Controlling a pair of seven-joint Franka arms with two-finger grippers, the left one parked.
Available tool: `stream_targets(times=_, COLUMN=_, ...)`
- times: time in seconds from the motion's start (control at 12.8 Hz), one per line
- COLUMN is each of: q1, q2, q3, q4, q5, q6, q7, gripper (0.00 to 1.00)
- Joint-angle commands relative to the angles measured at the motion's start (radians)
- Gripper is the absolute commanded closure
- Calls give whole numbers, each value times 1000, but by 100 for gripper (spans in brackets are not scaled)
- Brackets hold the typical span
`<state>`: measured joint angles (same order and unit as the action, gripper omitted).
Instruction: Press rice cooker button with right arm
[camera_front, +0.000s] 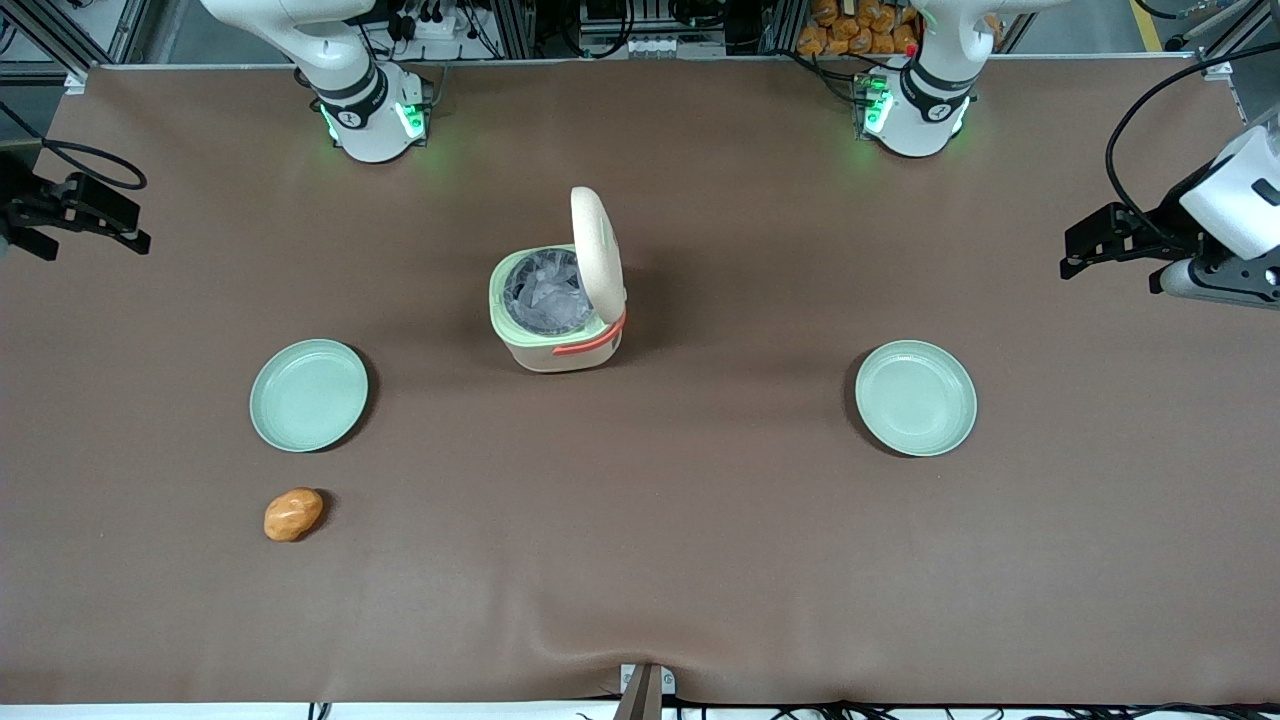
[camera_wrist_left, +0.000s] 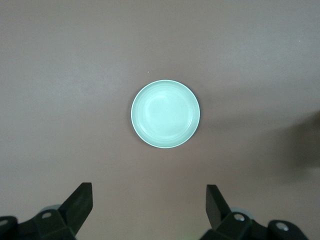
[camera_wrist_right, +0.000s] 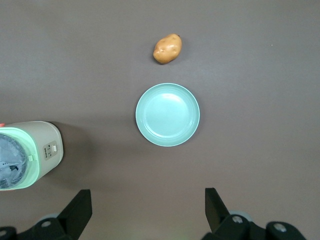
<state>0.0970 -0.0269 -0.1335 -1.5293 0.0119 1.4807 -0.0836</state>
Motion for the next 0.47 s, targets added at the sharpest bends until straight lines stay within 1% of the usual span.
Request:
stream_targets(times=0.0, q1=-48, q2=-24, q3=25, q4=-6, q5=2, q6=-13, q7=-15, gripper=0)
stream_targets(times=0.16, q1=-68, q2=-25, q3=48, q4=-6, q5=2, q6=-14, q7=-15, gripper=0)
stream_targets(times=0.39, q1=-77, q2=-25, q3=52, q4=-8, q5=2, q6=-16, q7=-15, gripper=0)
